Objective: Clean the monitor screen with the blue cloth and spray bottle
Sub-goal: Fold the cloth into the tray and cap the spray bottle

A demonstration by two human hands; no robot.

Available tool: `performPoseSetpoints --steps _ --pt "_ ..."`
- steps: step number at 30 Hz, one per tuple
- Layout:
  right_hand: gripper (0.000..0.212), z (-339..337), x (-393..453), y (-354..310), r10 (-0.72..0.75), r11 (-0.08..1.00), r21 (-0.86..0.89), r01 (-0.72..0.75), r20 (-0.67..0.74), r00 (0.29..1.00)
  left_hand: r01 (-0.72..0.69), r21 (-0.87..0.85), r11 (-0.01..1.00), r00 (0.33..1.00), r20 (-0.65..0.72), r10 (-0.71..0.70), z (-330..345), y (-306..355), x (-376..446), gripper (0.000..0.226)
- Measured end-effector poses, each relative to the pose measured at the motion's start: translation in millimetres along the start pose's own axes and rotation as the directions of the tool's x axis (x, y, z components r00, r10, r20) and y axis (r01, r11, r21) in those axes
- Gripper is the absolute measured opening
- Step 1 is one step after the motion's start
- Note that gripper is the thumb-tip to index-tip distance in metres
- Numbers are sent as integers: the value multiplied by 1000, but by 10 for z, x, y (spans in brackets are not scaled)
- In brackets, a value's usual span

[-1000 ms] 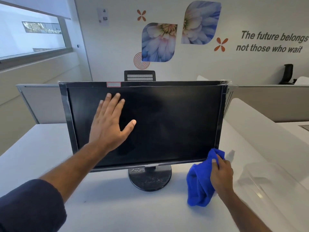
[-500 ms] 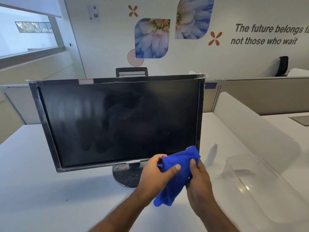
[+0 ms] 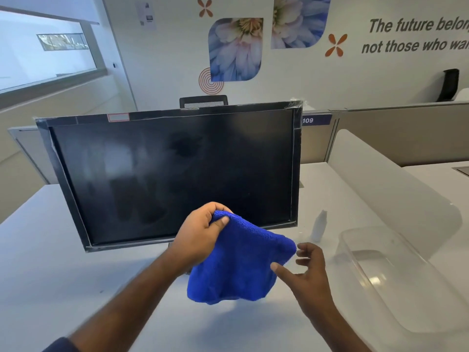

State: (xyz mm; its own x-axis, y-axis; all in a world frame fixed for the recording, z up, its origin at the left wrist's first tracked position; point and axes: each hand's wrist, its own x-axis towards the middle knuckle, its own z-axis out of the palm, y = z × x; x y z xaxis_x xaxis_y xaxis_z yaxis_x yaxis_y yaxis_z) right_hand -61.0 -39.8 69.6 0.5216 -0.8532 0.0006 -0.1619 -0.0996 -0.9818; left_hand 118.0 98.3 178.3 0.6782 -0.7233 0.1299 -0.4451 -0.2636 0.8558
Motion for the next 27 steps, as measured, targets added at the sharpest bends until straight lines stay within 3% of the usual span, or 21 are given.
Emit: performPoseSetpoints --steps 2,4,6,9,11,13,17,20,24,27 --pt "103 -23 75 79 47 998 -57 -41 112 993 -14 9 1000 999 48 13 -78 68 -26 21" --pt "125 -36 147 142 72 995 -85 -54 234 970 -3 13 1000 992 125 1 -140 113 -52 20" --pt "122 -46 213 132 82 996 -52 -67 400 913 8 2 1000 981 192 -9 -190 132 -66 21" --pt "86 -48 266 15 54 993 52 -104 588 807 42 -43 998 969 244 -30 -262 112 -69 23" --pt "46 -66 307 -47 0 992 99 -74 598 802 62 -73 995 966 257 -41 -304 54 -64 24" --pt "26 -104 346 -89 -20 993 110 -51 566 824 68 -97 993 973 227 -45 -351 -48 -39 25" --pt "18 -168 446 -230 -48 994 113 -6 475 879 96 -77 992 991 106 -88 -368 -281 -7 32" --pt "16 -173 555 -310 -126 992 73 106 388 913 96 -100 990 995 33 -93 -278 -408 5 32" --pt "12 -219 613 -367 -281 960 89 267 329 901 38 -170 985 995 -84 -53 -133 -488 -15 27" --pt "30 -264 570 -263 -307 950 59 306 354 883 12 -222 975 994 -99 -35 7 -622 -140 27"
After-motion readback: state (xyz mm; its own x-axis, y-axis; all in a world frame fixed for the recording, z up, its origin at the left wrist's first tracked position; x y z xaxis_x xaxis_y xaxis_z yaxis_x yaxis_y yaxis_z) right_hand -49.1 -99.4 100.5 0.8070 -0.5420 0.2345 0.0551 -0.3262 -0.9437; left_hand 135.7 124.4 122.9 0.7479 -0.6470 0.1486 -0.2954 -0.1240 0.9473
